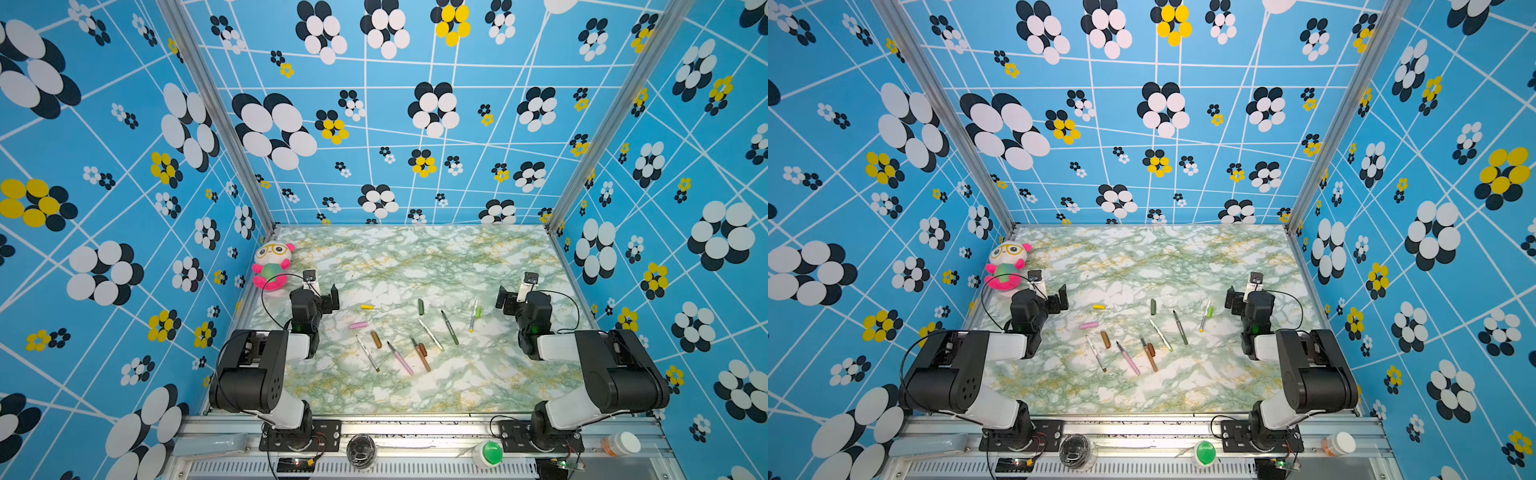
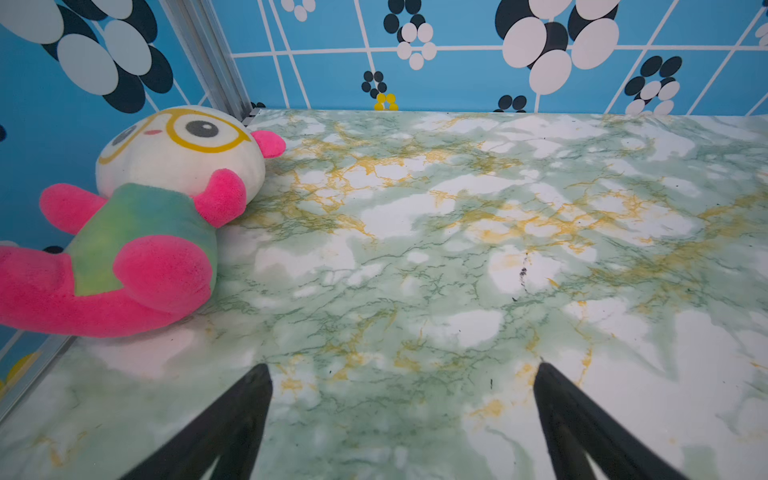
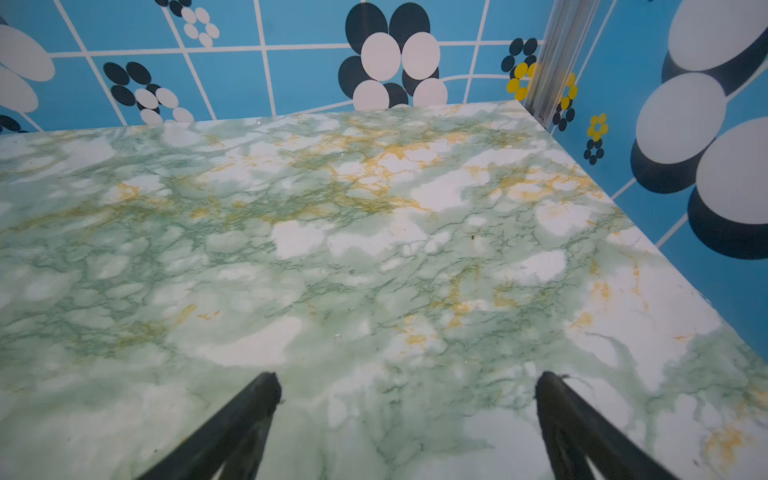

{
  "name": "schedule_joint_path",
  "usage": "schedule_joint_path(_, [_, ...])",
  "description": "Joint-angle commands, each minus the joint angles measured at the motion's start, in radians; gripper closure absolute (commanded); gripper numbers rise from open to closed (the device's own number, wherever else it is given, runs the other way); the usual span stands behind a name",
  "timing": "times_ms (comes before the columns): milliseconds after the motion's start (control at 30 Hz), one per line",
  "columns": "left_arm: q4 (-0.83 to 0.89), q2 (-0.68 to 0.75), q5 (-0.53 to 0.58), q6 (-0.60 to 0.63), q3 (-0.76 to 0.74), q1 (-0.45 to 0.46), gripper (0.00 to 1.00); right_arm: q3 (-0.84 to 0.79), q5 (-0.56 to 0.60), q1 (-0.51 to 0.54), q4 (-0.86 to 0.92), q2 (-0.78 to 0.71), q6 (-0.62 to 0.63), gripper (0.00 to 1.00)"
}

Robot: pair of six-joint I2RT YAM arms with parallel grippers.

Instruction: Insert the pens into the pen caps

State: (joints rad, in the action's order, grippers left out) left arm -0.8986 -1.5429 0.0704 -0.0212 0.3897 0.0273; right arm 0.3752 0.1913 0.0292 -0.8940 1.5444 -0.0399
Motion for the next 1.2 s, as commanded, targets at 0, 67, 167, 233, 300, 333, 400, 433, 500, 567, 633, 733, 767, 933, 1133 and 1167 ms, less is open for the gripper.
schedule_joint_path(0, [-0.026, -0.005, -0.002, 0.015, -0.011, 0.008, 0.01, 0.016, -0.012, -0.006, 0.012, -0.004, 0.005, 0.01])
schedule_joint_path(67, [-0.025, -0.005, -0.002, 0.015, -0.010, 0.007, 0.01, 0.017, -0.012, -0.006, 0.010, -0.003, 0.005, 0.01])
schedule_joint_path(167, [-0.026, -0.005, -0.002, 0.015, -0.011, 0.007, 0.01, 0.016, -0.013, -0.006, 0.010, -0.004, 0.006, 0.01])
schedule_joint_path(233, [-0.025, -0.005, -0.002, 0.015, -0.010, 0.007, 0.01, 0.016, -0.013, -0.006, 0.010, -0.004, 0.005, 0.01])
schedule_joint_path(300, [-0.026, -0.005, -0.003, 0.015, -0.011, 0.007, 0.01, 0.016, -0.012, -0.006, 0.010, -0.003, 0.005, 0.01])
schedule_joint_path(333, [-0.026, -0.005, -0.003, 0.015, -0.010, 0.007, 0.01, 0.017, -0.012, -0.006, 0.010, -0.004, 0.005, 0.01])
schedule_joint_path(400, [-0.026, -0.005, -0.002, 0.015, -0.011, 0.006, 0.01, 0.016, -0.013, -0.006, 0.010, -0.004, 0.005, 0.01])
schedule_joint_path(433, [-0.025, -0.005, -0.003, 0.015, -0.010, 0.008, 0.01, 0.017, -0.013, -0.006, 0.010, -0.004, 0.006, 0.01])
schedule_joint_path(500, [-0.022, -0.005, -0.003, 0.014, -0.009, 0.006, 0.01, 0.016, -0.012, -0.006, 0.010, -0.003, 0.005, 0.01])
schedule_joint_path(567, [-0.020, -0.005, -0.008, 0.012, -0.008, 0.005, 0.01, 0.016, -0.013, -0.005, 0.010, -0.003, 0.006, 0.01])
schedule_joint_path(633, [-0.019, -0.005, -0.011, 0.012, -0.009, 0.003, 0.01, 0.016, -0.013, -0.006, 0.009, -0.003, 0.005, 0.01])
schedule_joint_path(733, [-0.022, -0.004, -0.012, 0.010, -0.009, 0.002, 0.01, 0.014, -0.013, -0.006, 0.009, -0.004, 0.005, 0.01])
schedule_joint_path(767, [-0.023, -0.005, -0.013, 0.010, -0.010, 0.002, 0.01, 0.013, -0.012, -0.005, 0.009, -0.005, 0.005, 0.01])
schedule_joint_path(933, [-0.016, 0.004, 0.007, 0.012, -0.006, 0.005, 0.01, 0.064, 0.001, -0.006, 0.182, -0.116, 0.000, 0.01])
schedule_joint_path(1133, [0.339, 0.199, 0.008, 0.001, 0.116, 0.009, 0.01, 0.203, 0.073, -0.006, 0.621, -0.374, -0.278, 0.01])
schedule_joint_path(1167, [0.389, 0.244, 0.037, -0.063, 0.134, 0.007, 0.01, 0.227, 0.108, -0.006, 0.706, -0.412, -0.392, 0.01])
